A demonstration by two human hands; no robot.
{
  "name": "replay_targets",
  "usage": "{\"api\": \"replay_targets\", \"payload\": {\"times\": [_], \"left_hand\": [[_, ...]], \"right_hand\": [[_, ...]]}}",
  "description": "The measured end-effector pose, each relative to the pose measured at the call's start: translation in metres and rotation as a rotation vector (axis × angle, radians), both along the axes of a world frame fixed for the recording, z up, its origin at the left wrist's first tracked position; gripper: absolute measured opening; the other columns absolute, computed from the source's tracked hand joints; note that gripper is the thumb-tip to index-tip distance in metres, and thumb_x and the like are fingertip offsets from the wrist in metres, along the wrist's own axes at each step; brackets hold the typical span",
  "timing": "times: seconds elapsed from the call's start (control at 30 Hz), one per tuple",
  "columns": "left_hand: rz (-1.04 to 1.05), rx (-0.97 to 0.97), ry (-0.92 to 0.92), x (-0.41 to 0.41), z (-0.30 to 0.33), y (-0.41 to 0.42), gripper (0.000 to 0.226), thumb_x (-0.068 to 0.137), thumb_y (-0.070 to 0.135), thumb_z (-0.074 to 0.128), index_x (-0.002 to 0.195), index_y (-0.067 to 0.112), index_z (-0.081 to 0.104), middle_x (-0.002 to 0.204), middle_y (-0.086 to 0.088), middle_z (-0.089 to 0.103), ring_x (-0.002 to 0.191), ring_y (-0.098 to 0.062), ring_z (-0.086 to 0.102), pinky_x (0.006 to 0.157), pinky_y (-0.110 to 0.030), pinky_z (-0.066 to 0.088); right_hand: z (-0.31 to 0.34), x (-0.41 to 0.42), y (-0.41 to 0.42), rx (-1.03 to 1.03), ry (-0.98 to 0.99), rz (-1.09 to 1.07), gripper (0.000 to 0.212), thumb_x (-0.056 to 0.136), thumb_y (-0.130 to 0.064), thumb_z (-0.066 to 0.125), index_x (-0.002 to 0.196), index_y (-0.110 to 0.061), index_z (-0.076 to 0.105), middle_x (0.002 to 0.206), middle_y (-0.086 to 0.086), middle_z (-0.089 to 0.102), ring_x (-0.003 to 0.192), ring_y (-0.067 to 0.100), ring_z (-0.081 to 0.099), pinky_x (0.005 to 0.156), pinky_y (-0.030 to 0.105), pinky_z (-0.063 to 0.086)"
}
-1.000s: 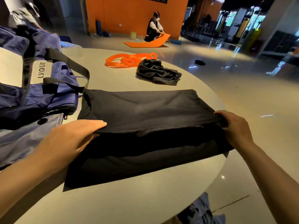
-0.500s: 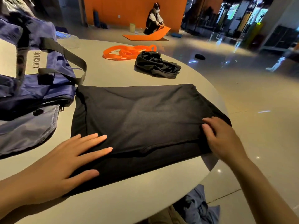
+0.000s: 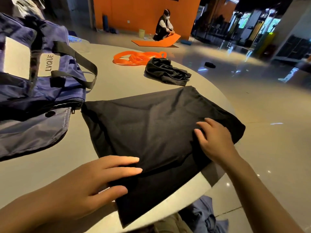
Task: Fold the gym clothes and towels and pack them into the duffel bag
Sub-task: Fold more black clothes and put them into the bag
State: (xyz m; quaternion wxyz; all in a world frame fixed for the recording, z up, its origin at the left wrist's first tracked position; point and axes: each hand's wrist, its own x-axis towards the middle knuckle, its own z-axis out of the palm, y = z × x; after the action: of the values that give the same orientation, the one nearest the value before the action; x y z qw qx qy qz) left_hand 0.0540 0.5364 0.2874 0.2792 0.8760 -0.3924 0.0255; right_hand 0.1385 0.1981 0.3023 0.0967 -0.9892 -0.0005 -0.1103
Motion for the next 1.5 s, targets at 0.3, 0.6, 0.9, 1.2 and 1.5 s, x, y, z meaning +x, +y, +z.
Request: {"api": "replay_targets", "payload": {"times": [0.3, 0.6, 0.9, 1.2, 1.5], "left_hand": [[0.609, 0.143, -0.160, 0.084, 0.013, 0.060, 0.048, 0.093, 0.046, 0.049, 0.133, 0.020, 0.056, 0.141, -0.004, 0.051, 0.131, -0.024, 0.045, 0.109, -0.043, 0.032], [0.736, 0.126, -0.049, 0.111, -0.003, 0.065, 0.046, 0.091, 0.034, 0.059, 0.135, 0.021, 0.052, 0.127, -0.008, 0.059, 0.116, -0.028, 0.055, 0.097, -0.049, 0.044], [0.331, 0.026, 0.007, 0.092, 0.007, 0.060, 0.046, 0.077, 0.028, 0.052, 0.121, 0.039, 0.057, 0.128, 0.017, 0.049, 0.121, 0.002, 0.040, 0.101, -0.016, 0.029], [0.350, 0.043, -0.091, 0.103, -0.001, 0.062, 0.030, 0.082, 0.032, 0.065, 0.113, 0.034, 0.064, 0.116, 0.012, 0.063, 0.117, -0.007, 0.051, 0.102, -0.031, 0.039], [0.463, -0.664, 0.161, 0.083, 0.041, 0.098, 0.025, 0.080, 0.005, 0.067, 0.078, 0.030, 0.073, 0.078, 0.015, 0.072, 0.078, -0.001, 0.067, 0.075, -0.013, 0.052]], "right_hand": [[-0.032, -0.091, 0.113, 0.043, 0.044, 0.490, 0.060, 0.094, -0.066, 0.011, 0.139, -0.041, 0.042, 0.151, -0.009, 0.037, 0.142, 0.013, 0.027, 0.116, 0.044, 0.011], [-0.022, -0.110, 0.088, 0.153, -0.029, 0.413, 0.053, 0.093, -0.066, 0.025, 0.118, -0.039, 0.063, 0.128, -0.017, 0.056, 0.125, 0.002, 0.043, 0.110, 0.042, 0.031], [-0.019, -0.116, 0.144, 0.013, -0.140, 0.231, 0.021, 0.071, -0.036, 0.079, 0.075, -0.022, 0.064, 0.072, -0.004, 0.059, 0.059, 0.017, 0.053, 0.046, 0.034, 0.050], [0.015, -0.109, 0.126, 0.486, -0.026, 0.229, 0.005, 0.092, -0.030, 0.056, 0.088, -0.028, 0.057, 0.070, -0.008, 0.059, 0.068, 0.010, 0.056, 0.055, 0.024, 0.042], [0.049, -0.099, 0.120, 0.982, 0.327, 0.432, 0.026, 0.075, -0.007, 0.069, 0.089, -0.028, 0.069, 0.088, -0.003, 0.071, 0.081, 0.011, 0.069, 0.071, 0.024, 0.055]]}}
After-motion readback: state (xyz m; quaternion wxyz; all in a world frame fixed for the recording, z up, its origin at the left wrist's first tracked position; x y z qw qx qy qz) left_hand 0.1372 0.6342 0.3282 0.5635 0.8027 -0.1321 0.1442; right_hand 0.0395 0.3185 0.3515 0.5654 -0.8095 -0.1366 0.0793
